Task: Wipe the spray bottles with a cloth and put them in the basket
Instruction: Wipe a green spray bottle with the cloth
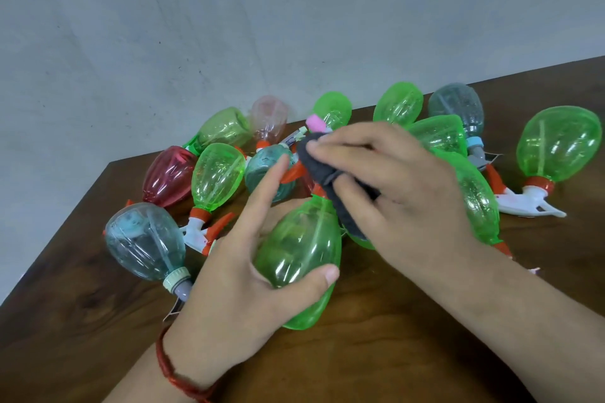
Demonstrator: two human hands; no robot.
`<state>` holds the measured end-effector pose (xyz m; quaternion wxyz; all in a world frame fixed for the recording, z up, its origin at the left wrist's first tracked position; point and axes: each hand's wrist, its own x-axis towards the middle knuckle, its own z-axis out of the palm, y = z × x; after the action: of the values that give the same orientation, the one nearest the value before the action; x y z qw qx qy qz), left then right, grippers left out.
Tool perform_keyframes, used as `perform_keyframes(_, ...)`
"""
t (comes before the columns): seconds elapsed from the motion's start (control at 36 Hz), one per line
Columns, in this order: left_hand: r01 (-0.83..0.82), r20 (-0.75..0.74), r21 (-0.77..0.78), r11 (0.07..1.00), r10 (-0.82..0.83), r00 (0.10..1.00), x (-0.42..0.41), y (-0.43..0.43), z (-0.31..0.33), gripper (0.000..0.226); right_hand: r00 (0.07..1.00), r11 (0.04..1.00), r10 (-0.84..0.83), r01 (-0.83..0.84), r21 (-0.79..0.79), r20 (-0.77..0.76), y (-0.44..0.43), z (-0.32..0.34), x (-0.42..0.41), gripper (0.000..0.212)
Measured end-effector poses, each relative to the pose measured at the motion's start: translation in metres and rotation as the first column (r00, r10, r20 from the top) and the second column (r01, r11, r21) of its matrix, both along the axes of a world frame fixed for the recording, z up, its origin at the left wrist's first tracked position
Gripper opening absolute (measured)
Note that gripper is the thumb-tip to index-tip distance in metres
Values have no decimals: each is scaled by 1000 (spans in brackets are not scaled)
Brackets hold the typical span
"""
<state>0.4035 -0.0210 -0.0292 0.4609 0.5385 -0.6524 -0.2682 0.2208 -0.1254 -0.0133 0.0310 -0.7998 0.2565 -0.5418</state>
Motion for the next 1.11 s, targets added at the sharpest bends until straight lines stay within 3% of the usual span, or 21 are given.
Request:
perform_keyframes(0.14, -85, 173, -55, 995, 93, 980, -2, 1, 0, 120, 985, 996, 86, -84, 25, -147, 4, 1, 5, 36)
perform_keyframes(0.28, -156, 267, -122, 980, 183, 946, -5, 0, 3, 124, 986, 996, -91, 89, -21, -139, 2, 8, -3, 39)
perform_keyframes(0.36, -176, 294, -152, 973, 214, 932, -7, 0, 3, 120, 992, 999, 23, -19, 34, -120, 7, 4, 3, 42)
perform_keyframes(0.42, -194, 274, -154, 969, 230, 934, -7, 0, 2, 117, 985, 985, 152, -144, 101, -82, 11, 2, 8, 43)
perform_keyframes(0.47, -201, 257, -161, 966, 238, 937, -7, -2, 2, 115, 983, 980, 176, -170, 104, -54, 11, 0, 10, 44)
perform_keyframes(0.56, -180, 203, -157, 971, 210, 956, -6, -5, 1, 115, 1000, 998, 22, -22, 58, 7, 1, -3, 4, 44)
perform_keyframes(0.67, -122, -29, -91, 988, 120, 992, -3, -5, -1, 107, 992, 992, -81, 70, 104, 99, -11, -7, -5, 41)
perform_keyframes(0.78, -29, -155, -35, 999, 23, 988, 5, -8, -3, 99, 959, 936, -36, -66, 346, 281, -17, -5, -6, 42)
perform_keyframes(0.92, 38, -242, 9, 999, -35, 970, 9, -9, -6, 96, 939, 825, 172, -303, 477, 299, -13, -6, -2, 40)
perform_keyframes(1.0, 15, -328, -17, 1000, -19, 944, 10, -11, -6, 95, 953, 823, 144, -265, 503, 266, -16, -9, 0, 43)
perform_keyframes(1.11, 12, -366, -40, 999, -26, 930, 11, -12, -3, 92, 924, 756, 88, -306, 579, 373, -21, -3, -6, 39)
